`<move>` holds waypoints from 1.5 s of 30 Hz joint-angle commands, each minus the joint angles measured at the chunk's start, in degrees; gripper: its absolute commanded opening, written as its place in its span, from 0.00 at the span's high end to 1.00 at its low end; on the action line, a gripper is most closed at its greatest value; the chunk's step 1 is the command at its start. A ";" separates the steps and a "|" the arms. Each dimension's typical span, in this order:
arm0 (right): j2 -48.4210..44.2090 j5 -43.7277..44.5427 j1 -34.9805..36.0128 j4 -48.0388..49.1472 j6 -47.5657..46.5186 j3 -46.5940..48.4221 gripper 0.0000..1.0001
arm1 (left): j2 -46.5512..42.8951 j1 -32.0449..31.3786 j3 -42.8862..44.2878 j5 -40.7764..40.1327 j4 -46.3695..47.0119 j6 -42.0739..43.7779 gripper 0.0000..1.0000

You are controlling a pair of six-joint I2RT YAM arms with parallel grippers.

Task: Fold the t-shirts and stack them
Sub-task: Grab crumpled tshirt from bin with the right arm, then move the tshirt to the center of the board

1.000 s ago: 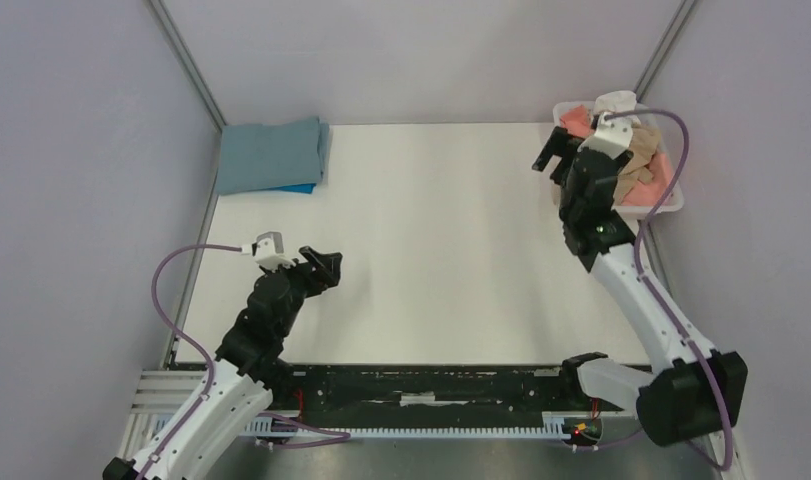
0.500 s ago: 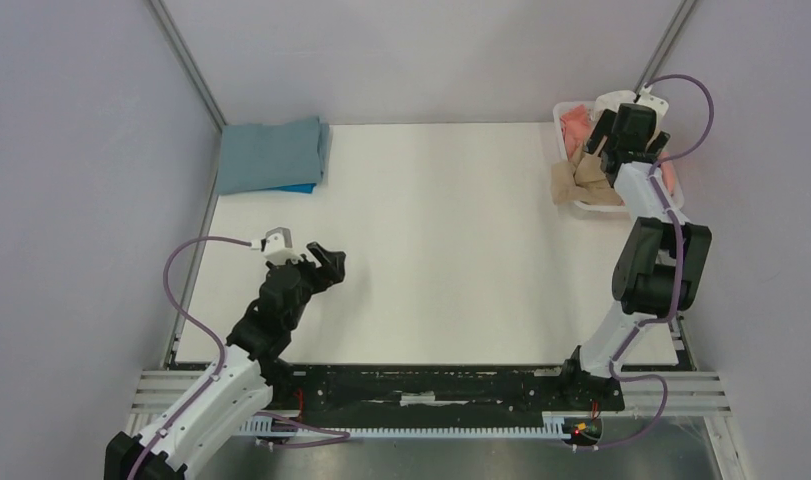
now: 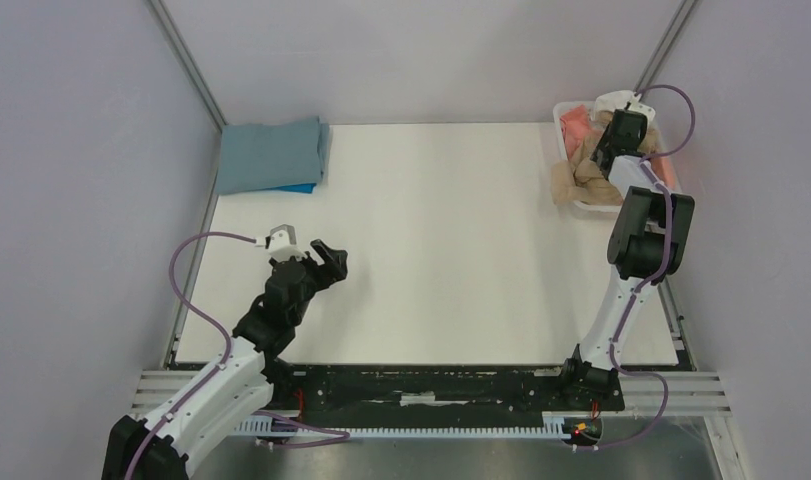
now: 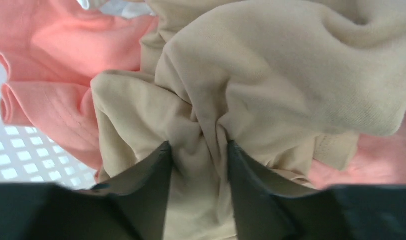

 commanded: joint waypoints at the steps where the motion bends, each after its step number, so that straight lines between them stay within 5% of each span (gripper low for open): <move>1: 0.91 -0.79 -1.11 4.31 1.66 2.76 0.70 | 0.69 0.04 1.06 -2.30 3.27 0.99 0.14; 4: -0.77 -4.08 -1.35 6.46 0.78 2.47 0.98 | 1.05 0.04 1.00 -1.91 3.31 1.11 0.14; 5: -1.58 -4.74 -1.32 6.79 0.47 2.24 1.00 | 1.12 0.04 0.87 -2.08 3.44 1.06 0.14; 18: -26.68 -11.78 0.43 11.29 -4.78 -1.94 1.00 | 1.21 0.03 1.22 -0.77 3.37 0.74 0.14; 26: -41.04 -22.12 12.87 13.44 -1.80 2.47 1.00 | -1.41 0.04 2.11 3.86 0.01 -1.42 0.14; 32: -47.64 -31.11 28.64 18.95 2.35 -3.61 1.00 | -7.95 0.04 3.54 5.77 -8.99 -5.37 0.14; 38: -42.59 -35.80 42.24 17.86 3.11 1.84 1.00 | -17.62 0.04 6.66 2.58 -22.66 -9.87 0.14; 45: -44.89 -24.54 43.75 18.50 0.74 -9.34 1.00 | -26.76 0.04 12.98 -3.73 -40.19 -15.30 0.14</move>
